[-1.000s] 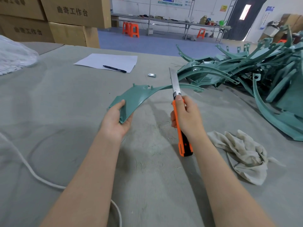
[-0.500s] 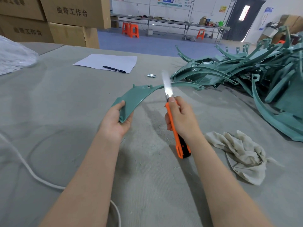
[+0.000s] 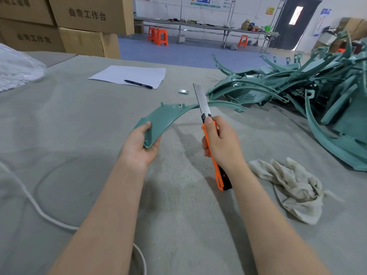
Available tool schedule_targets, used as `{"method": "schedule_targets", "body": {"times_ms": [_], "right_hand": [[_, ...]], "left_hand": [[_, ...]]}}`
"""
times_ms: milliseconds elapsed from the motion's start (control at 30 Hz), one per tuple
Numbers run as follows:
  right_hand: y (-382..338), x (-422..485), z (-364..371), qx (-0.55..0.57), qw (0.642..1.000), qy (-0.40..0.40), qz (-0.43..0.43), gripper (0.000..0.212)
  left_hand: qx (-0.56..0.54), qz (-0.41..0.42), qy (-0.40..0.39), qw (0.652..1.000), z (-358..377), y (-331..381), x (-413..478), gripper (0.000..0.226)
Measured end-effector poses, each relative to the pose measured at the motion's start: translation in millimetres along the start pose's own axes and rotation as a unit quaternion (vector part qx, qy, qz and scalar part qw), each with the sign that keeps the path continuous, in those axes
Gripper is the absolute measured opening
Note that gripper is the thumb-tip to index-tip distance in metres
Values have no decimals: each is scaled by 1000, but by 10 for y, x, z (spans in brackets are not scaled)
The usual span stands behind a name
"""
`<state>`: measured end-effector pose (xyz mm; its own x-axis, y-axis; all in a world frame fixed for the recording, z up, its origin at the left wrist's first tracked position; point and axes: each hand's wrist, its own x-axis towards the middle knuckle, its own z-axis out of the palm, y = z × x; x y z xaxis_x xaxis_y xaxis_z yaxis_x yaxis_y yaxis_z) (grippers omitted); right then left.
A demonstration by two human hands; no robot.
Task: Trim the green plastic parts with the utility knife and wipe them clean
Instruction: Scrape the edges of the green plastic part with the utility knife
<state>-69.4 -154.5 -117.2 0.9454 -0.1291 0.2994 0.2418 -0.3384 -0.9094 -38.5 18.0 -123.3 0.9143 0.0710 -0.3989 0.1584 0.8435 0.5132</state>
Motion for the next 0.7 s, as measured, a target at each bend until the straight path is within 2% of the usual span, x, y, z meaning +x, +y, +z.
{"method": "schedule_targets", "body": {"times_ms": [267,400,567,700], "right_hand": [[-34,-32,6,15,999,-32,-11,30],[-36,-58,49,-25,997,-65,-31,29],[-33,-66,99,-46,994,-83,-45,29],[-41,-80,104,-75,991,-92,-70,30]], "left_hand": [[-16,-6,3,1000,-8,3,14,20],[-20,-8,5,1000,-3,-5,14,23],[-14,-4,7,1000,-4,-6,24,6],[-14,-3,6,1000,2,-10,28,7]]}}
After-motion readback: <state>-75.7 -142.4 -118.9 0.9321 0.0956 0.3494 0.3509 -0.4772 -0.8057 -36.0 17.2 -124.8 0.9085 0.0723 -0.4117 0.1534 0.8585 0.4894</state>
